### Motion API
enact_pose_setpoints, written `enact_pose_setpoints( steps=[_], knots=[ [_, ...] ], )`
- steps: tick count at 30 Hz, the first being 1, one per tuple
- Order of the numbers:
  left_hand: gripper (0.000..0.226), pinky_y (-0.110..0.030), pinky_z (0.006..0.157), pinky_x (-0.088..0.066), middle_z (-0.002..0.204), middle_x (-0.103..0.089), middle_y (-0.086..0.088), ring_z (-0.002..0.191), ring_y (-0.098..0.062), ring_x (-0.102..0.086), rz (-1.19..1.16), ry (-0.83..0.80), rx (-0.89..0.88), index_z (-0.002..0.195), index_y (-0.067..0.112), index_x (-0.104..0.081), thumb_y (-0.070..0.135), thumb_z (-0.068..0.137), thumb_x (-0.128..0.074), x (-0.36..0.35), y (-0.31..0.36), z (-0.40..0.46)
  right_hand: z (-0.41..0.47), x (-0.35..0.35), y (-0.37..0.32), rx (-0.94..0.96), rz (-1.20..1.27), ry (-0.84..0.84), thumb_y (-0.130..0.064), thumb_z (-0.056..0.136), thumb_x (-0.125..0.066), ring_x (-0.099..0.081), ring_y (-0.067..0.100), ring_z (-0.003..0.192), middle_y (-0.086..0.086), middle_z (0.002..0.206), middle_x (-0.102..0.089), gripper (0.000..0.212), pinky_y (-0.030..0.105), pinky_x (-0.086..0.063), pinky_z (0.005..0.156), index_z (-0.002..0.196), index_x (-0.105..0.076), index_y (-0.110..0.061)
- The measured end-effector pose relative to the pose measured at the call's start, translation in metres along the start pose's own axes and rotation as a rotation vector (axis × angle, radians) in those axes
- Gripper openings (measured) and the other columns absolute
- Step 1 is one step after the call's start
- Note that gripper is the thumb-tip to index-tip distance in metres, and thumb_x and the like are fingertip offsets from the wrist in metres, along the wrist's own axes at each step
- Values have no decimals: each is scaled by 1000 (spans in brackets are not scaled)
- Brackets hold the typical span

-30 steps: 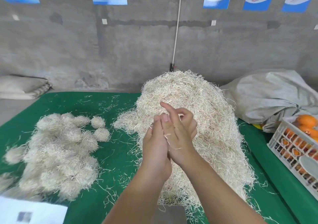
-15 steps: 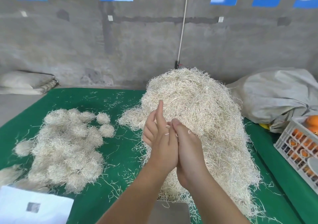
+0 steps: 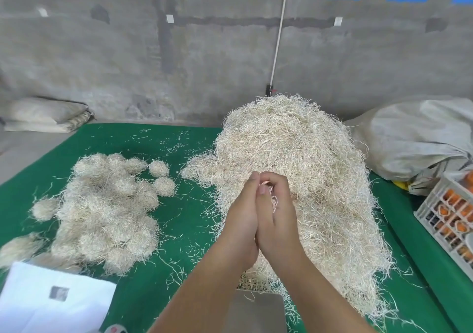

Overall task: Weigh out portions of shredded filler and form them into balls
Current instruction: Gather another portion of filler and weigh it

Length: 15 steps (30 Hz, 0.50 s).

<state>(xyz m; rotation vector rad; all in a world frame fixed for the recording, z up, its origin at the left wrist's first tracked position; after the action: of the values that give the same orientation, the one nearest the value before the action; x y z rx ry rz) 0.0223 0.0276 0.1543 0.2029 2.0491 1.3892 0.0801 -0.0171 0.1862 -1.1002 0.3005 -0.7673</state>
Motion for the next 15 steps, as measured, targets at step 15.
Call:
enact_pose_setpoints(
  steps=[15],
  knots=[
    [28, -28, 98, -37, 124, -45, 35, 107, 30, -35, 402, 237, -332, 123, 56, -52, 66, 102, -37, 19, -7, 9, -9, -17, 43, -548, 221, -113, -45, 103, -53, -75, 19, 92, 7, 95, -77, 31, 42, -62, 81, 90, -73, -25]
  ],
)
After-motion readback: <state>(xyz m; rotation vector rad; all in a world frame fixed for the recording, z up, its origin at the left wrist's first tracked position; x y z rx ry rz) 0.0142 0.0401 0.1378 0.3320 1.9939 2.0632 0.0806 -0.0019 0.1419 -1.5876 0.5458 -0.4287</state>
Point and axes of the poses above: each hand's wrist, its own z-axis towards the middle knuckle, its own x-axis out of the back of the hand, y = z × x, the point moved 7 cm from there along z, towards the middle knuckle
